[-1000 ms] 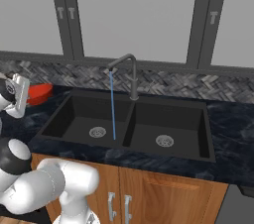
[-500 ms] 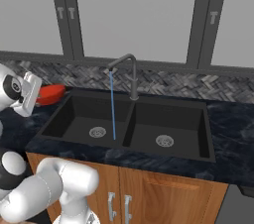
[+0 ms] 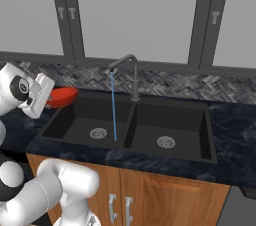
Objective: Rinse each bowl for a few seconds and place them down in the sink or on the counter.
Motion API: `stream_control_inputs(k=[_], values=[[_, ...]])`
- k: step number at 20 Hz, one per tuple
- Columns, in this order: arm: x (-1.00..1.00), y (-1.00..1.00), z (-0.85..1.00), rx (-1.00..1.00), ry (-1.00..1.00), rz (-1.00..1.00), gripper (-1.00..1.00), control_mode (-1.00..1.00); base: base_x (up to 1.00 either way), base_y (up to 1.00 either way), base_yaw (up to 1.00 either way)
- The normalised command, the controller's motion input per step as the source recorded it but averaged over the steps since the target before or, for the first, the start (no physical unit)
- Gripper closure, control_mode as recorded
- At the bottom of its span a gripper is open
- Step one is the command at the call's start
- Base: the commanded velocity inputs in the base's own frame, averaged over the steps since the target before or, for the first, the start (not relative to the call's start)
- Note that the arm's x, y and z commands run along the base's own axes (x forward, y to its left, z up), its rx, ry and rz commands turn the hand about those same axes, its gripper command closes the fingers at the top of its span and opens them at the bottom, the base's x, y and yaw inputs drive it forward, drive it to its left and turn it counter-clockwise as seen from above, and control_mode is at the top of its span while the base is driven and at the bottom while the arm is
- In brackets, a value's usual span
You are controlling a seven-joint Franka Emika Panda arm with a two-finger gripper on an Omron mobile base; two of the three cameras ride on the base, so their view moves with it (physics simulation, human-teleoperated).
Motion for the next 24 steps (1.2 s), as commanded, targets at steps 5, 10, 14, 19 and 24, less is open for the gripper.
stream_control_inputs(k=[5,10,14,19,24], values=[[0.00,-0.43,0.00,-0.02,-0.01,-0.11,1.00,-1.00,0.00,0.00,0.00],[0.01,-0.41,0.00,-0.02,-0.01,-0.11,1.00,-1.00,0.00,0.00,0.00],[0.06,-0.31,0.00,-0.03,-0.04,-0.12,1.00,-1.00,0.00,0.00,0.00],[0.26,-0.14,0.00,-0.02,-0.02,-0.08,1.00,-1.00,0.00,0.00,0.00],[0.31,-0.15,-0.01,0.00,0.00,-0.08,1.00,-1.00,0.00,0.00,0.00]])
